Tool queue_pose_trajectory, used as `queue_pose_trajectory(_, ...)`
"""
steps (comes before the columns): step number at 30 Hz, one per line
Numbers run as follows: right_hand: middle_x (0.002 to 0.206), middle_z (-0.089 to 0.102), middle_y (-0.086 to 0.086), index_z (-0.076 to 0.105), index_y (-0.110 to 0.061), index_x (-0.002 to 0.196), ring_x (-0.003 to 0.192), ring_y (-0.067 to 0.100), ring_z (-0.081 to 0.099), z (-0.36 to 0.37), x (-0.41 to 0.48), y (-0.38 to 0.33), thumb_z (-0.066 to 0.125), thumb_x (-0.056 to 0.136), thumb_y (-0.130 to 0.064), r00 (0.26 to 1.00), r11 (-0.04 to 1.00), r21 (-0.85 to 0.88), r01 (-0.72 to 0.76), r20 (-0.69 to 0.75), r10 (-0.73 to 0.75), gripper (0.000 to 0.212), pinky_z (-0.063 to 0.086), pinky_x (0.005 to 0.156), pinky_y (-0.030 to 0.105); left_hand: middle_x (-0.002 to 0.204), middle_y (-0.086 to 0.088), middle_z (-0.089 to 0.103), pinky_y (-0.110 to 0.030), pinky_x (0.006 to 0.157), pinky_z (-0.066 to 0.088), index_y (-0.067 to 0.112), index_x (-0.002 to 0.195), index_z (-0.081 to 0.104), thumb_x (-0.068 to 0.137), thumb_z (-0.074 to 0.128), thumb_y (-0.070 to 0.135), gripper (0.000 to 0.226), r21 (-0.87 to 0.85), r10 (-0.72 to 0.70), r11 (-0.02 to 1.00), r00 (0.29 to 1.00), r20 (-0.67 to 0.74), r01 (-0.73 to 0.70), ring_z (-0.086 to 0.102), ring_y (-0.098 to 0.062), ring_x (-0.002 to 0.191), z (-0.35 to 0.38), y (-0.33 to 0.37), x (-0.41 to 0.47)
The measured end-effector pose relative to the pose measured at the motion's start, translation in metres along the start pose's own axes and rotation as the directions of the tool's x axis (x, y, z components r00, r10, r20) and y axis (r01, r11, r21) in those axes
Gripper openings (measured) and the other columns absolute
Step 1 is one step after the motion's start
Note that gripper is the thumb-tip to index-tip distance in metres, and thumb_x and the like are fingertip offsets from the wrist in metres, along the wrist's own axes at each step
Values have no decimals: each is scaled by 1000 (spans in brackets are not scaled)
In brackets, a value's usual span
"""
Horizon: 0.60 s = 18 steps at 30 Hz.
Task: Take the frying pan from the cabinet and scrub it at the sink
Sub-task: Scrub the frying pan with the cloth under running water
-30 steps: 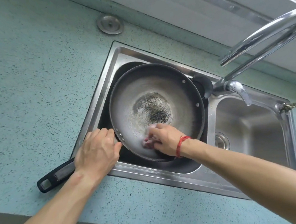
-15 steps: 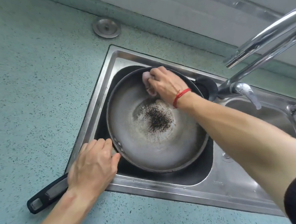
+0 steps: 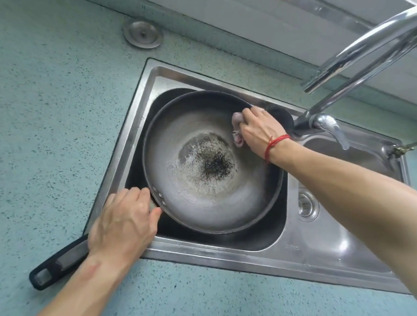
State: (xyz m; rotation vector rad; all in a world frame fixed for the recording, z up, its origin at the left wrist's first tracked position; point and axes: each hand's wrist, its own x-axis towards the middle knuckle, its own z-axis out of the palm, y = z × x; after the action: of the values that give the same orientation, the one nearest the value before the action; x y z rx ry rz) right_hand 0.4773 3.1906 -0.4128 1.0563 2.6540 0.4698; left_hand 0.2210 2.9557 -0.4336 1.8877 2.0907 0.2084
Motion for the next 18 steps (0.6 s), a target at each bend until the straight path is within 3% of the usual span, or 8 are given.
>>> queue_pose_trajectory(2, 80, 56, 14, 63, 1, 85, 78, 35, 58, 1, 10, 2, 68, 80, -20, 998, 1000, -21, 2, 63, -1, 22, 48, 69, 41, 72, 1, 49, -39, 72, 46, 11, 86, 60, 84, 67, 30, 21, 7, 6, 1000, 1000, -19, -6, 50, -24, 72, -2, 3, 0)
queue_pose_trajectory(4, 78, 55, 11, 61, -6, 78, 79, 33, 58, 3, 6, 3, 74, 77, -20, 991, 1000, -3, -23, 132, 23, 19, 46, 70, 39, 71, -2, 52, -40, 72, 46, 10, 83, 60, 83, 69, 27, 19, 10, 11, 1000, 999, -30, -11, 51, -25, 71, -4, 5, 0)
queue_pose_trajectory(9, 97, 60, -5, 56, -28, 80, 99, 22, 55, -20, -53, -14, 49, 90, -25, 895, 996, 80, 45, 440, -76, 12, 41, 90, 33, 71, -3, 53, -41, 73, 46, 10, 81, 59, 83, 69, 25, 19, 14, 16, 1000, 1000, -14, -15, 52, -26, 72, -8, 6, 0)
queue_pose_trajectory(12, 100, 63, -1, 60, -27, 85, 101, 22, 58, -37, -77, -47, 46, 83, -16, 847, 979, 201, 28, 515, -130, 17, 43, 92, 32, 69, -2, 51, -41, 72, 46, 11, 78, 57, 82, 70, 24, 19, 11, 26, 1000, 1000, -12, -26, 50, -25, 70, -9, 7, 0)
queue_pose_trajectory(15, 103, 63, 10, 66, -12, 100, 101, 27, 60, -37, -84, -72, 51, 85, -16, 795, 942, 335, -15, 576, -192, 21, 46, 87, 31, 69, -2, 51, -41, 71, 45, 11, 78, 57, 82, 70, 24, 19, 10, 20, 1000, 1000, -24, -20, 49, -24, 69, -7, 6, 1)
queue_pose_trajectory(18, 94, 67, 5, 71, -13, 91, 97, 24, 64, -36, -72, -59, 61, 86, -24, 751, 946, 323, -19, 630, -200, 16, 45, 79, 27, 70, -2, 52, -41, 73, 45, 11, 80, 58, 83, 69, 25, 18, 8, 26, 1000, 1000, -16, -26, 50, -25, 71, -6, 4, 2)
